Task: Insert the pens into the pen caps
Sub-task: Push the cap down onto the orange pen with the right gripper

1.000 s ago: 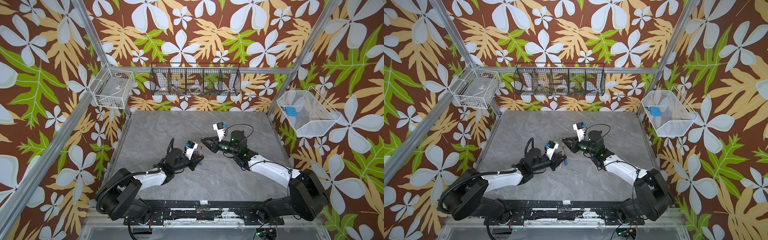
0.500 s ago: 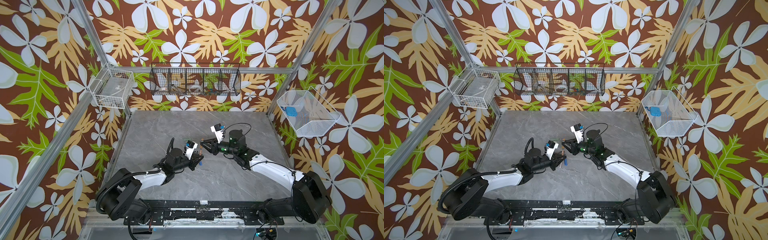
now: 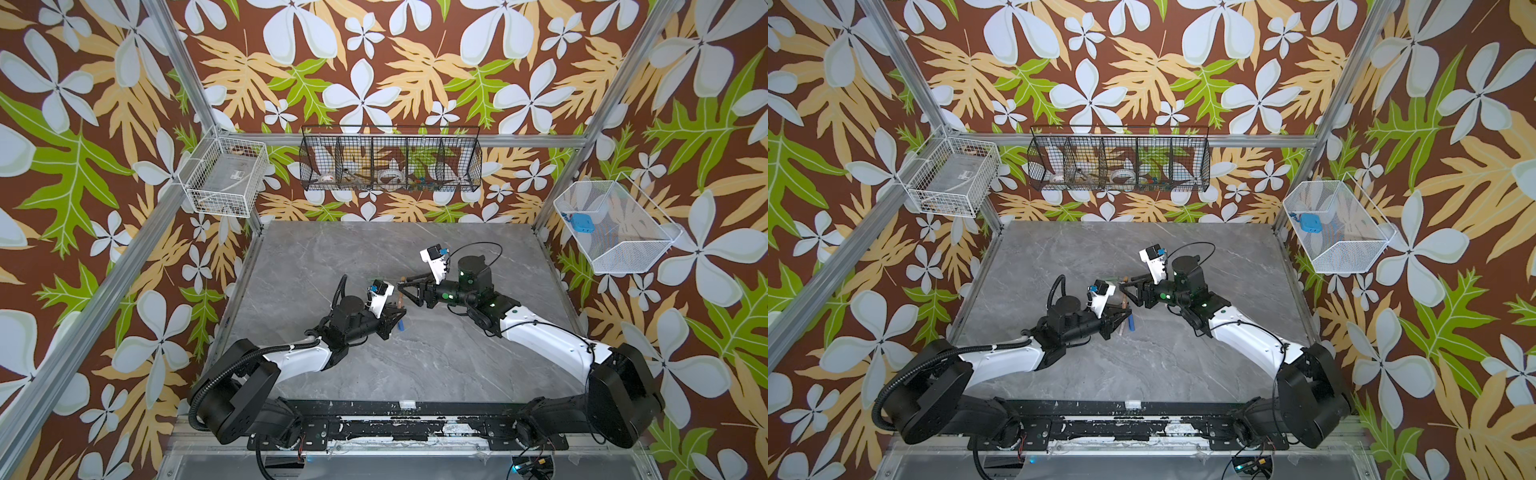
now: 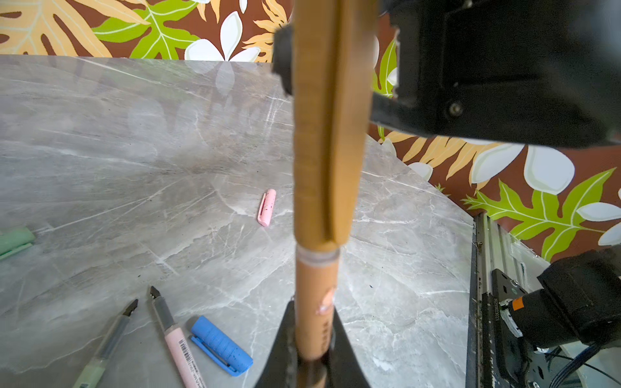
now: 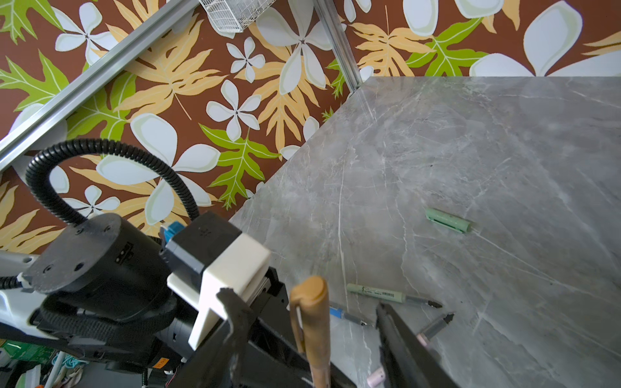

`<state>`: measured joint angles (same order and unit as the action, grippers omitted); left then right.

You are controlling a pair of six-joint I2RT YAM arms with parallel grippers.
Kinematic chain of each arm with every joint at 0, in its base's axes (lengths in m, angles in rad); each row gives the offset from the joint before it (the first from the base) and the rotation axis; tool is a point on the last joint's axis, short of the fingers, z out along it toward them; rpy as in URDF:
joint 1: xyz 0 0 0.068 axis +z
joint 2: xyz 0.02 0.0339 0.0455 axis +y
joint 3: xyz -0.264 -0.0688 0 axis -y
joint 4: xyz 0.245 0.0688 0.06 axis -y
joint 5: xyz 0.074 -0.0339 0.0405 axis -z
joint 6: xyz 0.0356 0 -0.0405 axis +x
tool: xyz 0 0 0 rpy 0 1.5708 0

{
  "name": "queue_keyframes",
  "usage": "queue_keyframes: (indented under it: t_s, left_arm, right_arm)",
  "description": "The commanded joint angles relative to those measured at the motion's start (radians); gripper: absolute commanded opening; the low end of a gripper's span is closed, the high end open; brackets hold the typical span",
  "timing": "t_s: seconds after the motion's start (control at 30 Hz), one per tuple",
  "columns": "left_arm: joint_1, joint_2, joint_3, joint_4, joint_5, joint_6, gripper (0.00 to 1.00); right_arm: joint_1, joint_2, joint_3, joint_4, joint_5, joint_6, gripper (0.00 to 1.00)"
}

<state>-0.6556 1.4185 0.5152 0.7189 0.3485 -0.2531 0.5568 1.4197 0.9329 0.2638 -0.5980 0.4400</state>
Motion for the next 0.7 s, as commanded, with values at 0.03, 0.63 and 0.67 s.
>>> queue_keyframes:
  t_s: [0.03, 0.63, 0.67]
  left_arm:
    - [0.001, -0.01, 0.002, -0.002, -0.008, 0.023, 0.0]
    - [0.001, -0.045, -0.004, -0.024, -0.04, 0.049, 0.0]
    - [0.001, -0.047, -0.006, -0.018, -0.043, 0.048, 0.0]
  right_arm:
    - [0.001, 0.037, 0.034, 0.007, -0.042, 0.007, 0.6]
    - [0.002, 0.085, 0.03, 0.054, -0.093, 0.039, 0.22]
    - [0.002, 0.087, 0.028, 0.053, -0.1, 0.041, 0.18]
